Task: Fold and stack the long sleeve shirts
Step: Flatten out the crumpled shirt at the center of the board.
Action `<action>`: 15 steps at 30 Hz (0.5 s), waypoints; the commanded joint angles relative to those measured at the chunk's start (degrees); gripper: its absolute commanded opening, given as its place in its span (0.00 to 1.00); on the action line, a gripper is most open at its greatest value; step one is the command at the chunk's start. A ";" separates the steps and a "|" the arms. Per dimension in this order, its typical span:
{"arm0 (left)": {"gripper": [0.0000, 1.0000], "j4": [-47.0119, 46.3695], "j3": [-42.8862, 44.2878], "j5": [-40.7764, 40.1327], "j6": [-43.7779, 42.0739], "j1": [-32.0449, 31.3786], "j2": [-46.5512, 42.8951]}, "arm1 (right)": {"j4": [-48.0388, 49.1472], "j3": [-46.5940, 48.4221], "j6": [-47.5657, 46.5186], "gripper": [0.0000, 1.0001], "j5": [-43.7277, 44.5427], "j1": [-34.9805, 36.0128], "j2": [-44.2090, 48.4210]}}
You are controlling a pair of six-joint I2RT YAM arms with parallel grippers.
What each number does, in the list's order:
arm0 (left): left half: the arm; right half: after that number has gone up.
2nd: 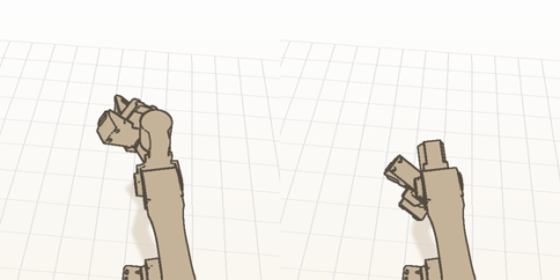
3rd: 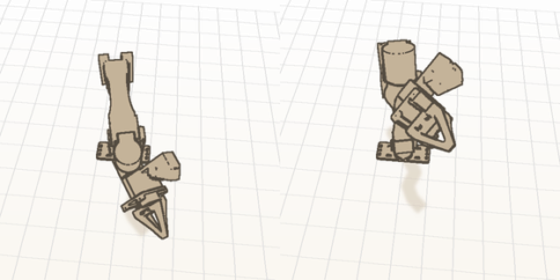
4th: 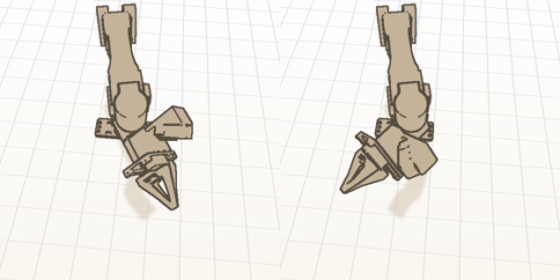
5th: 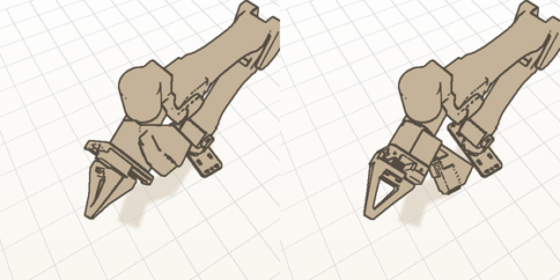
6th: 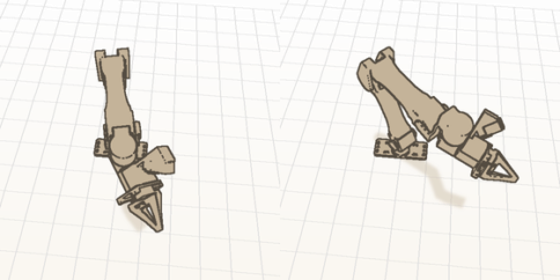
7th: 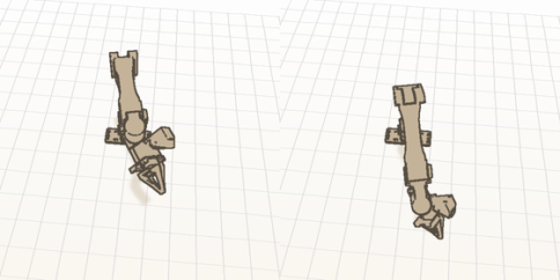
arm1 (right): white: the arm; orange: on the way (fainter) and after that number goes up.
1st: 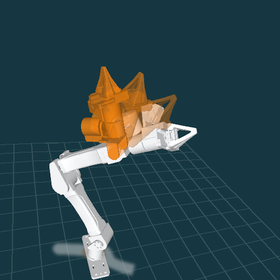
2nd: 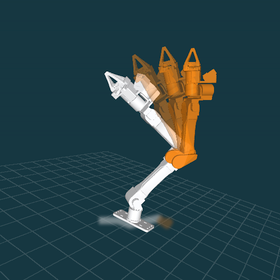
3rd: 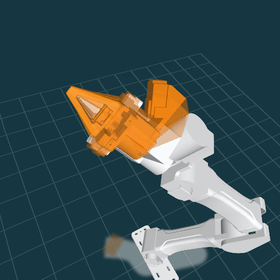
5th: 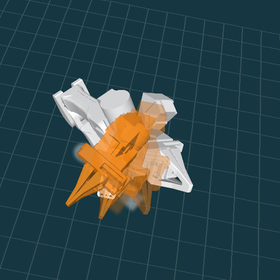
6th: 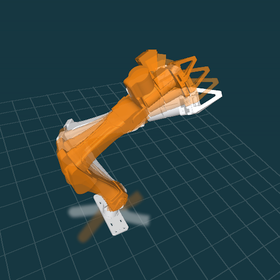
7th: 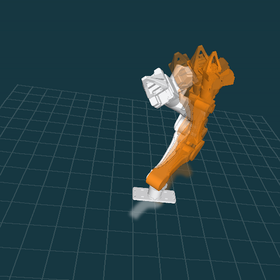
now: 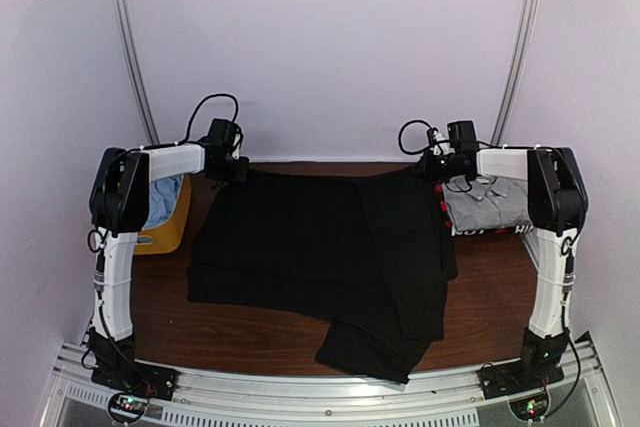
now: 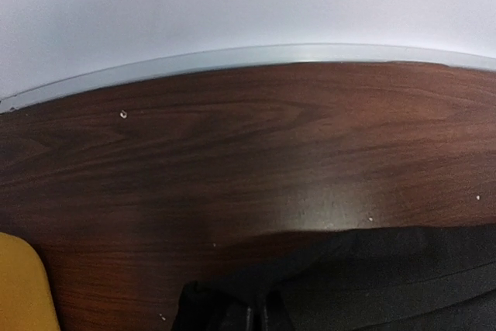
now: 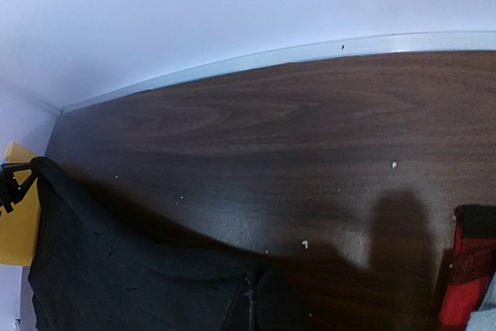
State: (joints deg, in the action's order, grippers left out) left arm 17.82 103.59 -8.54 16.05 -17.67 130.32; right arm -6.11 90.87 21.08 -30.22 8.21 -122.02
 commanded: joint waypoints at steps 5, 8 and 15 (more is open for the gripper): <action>0.35 -0.67 8.16 0.22 -0.02 2.06 5.33 | -10.41 17.36 -3.77 0.23 10.29 -0.25 -8.91; 0.55 0.00 7.87 1.08 1.33 2.39 3.84 | -16.00 20.59 -5.09 0.49 14.42 -0.14 -9.06; 0.71 -0.74 0.67 5.10 3.77 2.64 -5.48 | -20.10 13.47 -8.39 0.75 25.14 -0.14 0.63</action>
State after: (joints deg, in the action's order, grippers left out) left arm 18.37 108.14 -7.14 17.85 -15.42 133.25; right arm -22.00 108.81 15.03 -13.21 8.21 -129.62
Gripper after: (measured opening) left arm 0.699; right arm 0.721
